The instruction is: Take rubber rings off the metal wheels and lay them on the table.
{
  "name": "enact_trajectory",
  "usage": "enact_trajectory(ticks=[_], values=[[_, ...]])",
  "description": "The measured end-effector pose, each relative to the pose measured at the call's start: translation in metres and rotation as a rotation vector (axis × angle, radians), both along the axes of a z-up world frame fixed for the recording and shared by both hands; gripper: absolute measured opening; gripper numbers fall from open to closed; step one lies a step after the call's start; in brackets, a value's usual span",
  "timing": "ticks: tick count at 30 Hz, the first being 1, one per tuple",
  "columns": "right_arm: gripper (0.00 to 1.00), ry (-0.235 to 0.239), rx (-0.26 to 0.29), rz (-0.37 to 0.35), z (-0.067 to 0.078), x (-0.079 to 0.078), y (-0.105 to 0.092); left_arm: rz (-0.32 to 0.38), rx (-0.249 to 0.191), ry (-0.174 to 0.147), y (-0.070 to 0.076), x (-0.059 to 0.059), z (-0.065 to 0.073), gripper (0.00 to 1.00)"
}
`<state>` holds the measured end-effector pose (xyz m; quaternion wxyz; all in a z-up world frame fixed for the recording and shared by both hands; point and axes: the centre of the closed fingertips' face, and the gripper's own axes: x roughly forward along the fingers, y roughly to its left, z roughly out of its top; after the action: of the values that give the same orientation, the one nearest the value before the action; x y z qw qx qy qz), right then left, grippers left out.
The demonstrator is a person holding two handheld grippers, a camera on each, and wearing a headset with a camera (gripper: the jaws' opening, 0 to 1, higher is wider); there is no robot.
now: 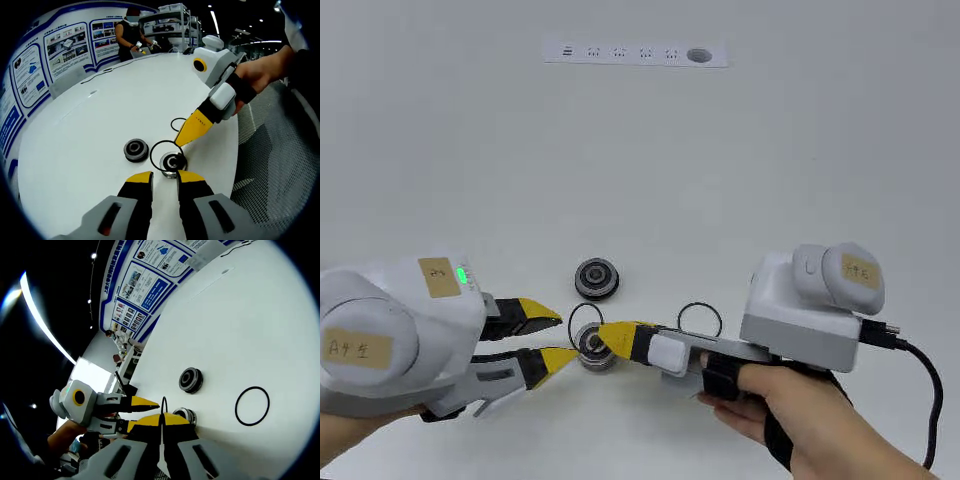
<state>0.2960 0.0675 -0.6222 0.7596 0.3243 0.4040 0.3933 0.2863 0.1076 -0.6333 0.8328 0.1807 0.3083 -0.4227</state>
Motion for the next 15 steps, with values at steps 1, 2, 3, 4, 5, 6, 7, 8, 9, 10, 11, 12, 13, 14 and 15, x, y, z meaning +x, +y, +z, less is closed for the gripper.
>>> enact_trajectory(ticks=[1, 2, 3, 4, 5, 6, 7, 8, 9, 10, 11, 12, 13, 14, 15], values=[[0.02, -0.002, 0.001, -0.010, 0.001, 0.002, -0.003, 0.006, -0.002, -0.002, 0.001, 0.001, 0.001, 0.20], [0.02, -0.003, 0.000, -0.029, 0.001, 0.005, -0.008, 0.014, -0.008, -0.005, 0.003, 0.001, 0.003, 0.20], [0.02, -0.004, -0.002, -0.043, 0.001, 0.007, -0.012, 0.019, -0.012, -0.009, 0.003, 0.002, 0.005, 0.20], [0.02, -0.006, -0.003, -0.058, 0.001, 0.010, -0.017, 0.025, -0.016, -0.012, 0.004, 0.002, 0.006, 0.20], [0.02, -0.003, -0.005, -0.078, 0.001, 0.013, -0.023, 0.031, -0.020, -0.015, 0.005, 0.003, 0.007, 0.20], [0.02, -0.005, -0.007, -0.092, 0.001, 0.015, -0.027, 0.034, -0.021, -0.017, 0.005, 0.003, 0.008, 0.20], [0.02, -0.005, -0.008, -0.114, 0.001, 0.018, -0.033, 0.038, -0.023, -0.021, 0.005, 0.003, 0.009, 0.20], [0.02, -0.003, -0.008, -0.127, 0.001, 0.020, -0.037, 0.039, -0.024, -0.022, 0.006, 0.003, 0.009, 0.19], [0.02, -0.002, -0.013, -0.145, 0.000, 0.022, -0.043, 0.041, -0.026, -0.024, 0.006, 0.003, 0.010, 0.19], [0.02, -0.001, -0.019, -0.158, -0.001, 0.023, -0.048, 0.043, -0.026, -0.026, 0.006, 0.003, 0.010, 0.20], [0.02, -0.001, -0.025, -0.166, -0.003, 0.024, -0.052, 0.043, -0.026, -0.027, 0.007, 0.003, 0.011, 0.20], [0.02, -0.001, -0.032, -0.181, -0.005, 0.025, -0.057, 0.043, -0.024, -0.026, 0.008, 0.003, 0.010, 0.20], [0.02, 0.001, -0.040, -0.194, -0.007, 0.025, -0.062, 0.044, -0.023, -0.027, 0.009, 0.003, 0.010, 0.20], [0.02, 0.006, -0.053, -0.211, -0.010, 0.025, -0.068, 0.047, -0.020, -0.027, 0.011, 0.003, 0.010, 0.20], [0.02, 0.011, -0.056, -0.221, -0.012, 0.025, -0.072, 0.048, -0.019, -0.028, 0.012, 0.003, 0.010, 0.20]])
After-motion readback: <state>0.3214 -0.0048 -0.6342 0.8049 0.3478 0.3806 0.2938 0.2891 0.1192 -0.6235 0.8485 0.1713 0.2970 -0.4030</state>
